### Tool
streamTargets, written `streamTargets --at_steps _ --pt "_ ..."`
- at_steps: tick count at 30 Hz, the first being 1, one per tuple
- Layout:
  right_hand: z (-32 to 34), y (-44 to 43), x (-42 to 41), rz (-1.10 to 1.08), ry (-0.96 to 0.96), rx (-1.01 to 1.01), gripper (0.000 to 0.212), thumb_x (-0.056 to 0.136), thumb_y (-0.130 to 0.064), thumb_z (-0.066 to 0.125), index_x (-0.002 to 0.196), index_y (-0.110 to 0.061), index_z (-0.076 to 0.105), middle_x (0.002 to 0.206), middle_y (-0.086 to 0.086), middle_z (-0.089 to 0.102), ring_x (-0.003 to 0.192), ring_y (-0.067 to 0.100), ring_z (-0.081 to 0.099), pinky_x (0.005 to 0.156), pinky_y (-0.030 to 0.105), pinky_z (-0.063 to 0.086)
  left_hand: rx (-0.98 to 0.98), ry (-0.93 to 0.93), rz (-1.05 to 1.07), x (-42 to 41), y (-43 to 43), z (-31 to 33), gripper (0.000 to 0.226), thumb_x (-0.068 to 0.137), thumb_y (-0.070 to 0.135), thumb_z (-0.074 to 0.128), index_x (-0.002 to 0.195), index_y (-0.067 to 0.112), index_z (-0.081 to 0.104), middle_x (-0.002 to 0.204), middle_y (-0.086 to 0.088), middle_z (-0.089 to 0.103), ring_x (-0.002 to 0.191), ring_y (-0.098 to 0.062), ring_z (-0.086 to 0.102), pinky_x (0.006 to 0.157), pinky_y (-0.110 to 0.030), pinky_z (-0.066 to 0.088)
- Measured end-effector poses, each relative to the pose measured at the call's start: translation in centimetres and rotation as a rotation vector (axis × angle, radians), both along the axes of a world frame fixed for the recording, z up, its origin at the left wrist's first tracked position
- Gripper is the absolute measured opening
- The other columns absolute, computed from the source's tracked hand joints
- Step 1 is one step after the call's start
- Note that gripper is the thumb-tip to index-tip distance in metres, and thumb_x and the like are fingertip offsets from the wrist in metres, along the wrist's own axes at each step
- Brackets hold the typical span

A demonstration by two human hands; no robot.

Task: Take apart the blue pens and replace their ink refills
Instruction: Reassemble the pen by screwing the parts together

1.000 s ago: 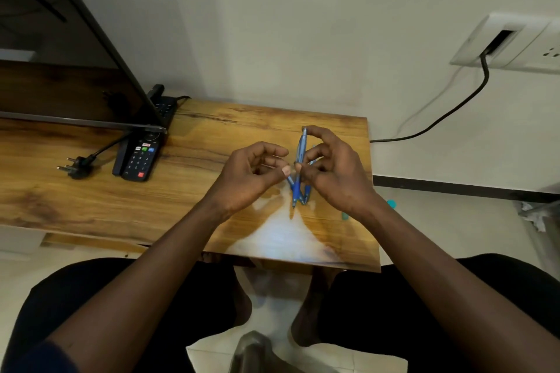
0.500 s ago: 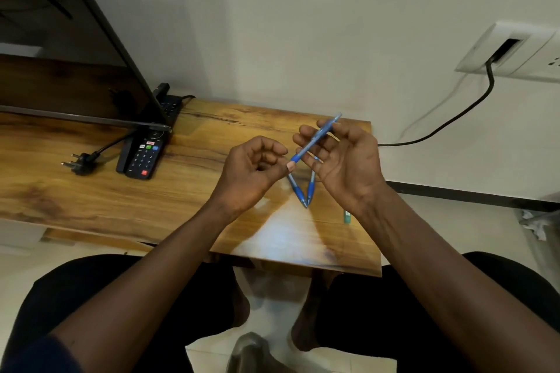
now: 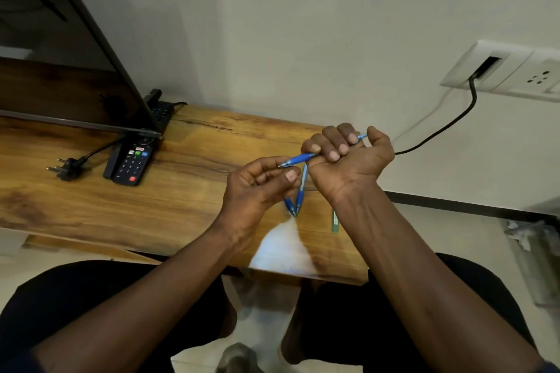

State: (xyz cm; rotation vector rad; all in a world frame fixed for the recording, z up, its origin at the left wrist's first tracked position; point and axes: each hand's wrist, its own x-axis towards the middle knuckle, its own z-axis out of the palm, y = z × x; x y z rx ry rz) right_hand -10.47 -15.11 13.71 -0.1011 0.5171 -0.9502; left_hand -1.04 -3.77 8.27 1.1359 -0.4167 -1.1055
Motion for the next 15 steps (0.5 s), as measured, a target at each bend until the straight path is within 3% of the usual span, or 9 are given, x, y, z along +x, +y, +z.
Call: streamTargets --at_steps 5,15 --pt "0.7 0.0 0.3 -0.039 -0.008 -0.004 0.04 0.091 -0.041 0.031 0.058 -0.02 0.03 0.046 -0.005 0.02 0.04 0.012 0.016 0.047 0.023 0.02 -0.038 0.111 -0.028 -0.5 -0.4 1.2 0.03 0.079 0.009 0.078 0.109 0.007 0.077 0.102 -0.018 0.079 0.087 -0.02 0.078 0.076 -0.026 0.064" --pt "1.2 -0.5 0.5 -0.096 0.037 -0.032 0.034 0.089 -0.031 0.029 0.056 -0.021 0.026 0.045 -0.006 0.016 0.039 0.012 0.012 0.047 0.022 0.014 -0.052 0.072 -0.018 -0.4 -0.8 1.8 0.027 0.083 0.008 0.077 0.11 0.006 0.077 0.104 -0.018 0.079 0.087 -0.02 0.077 0.077 -0.027 0.064"
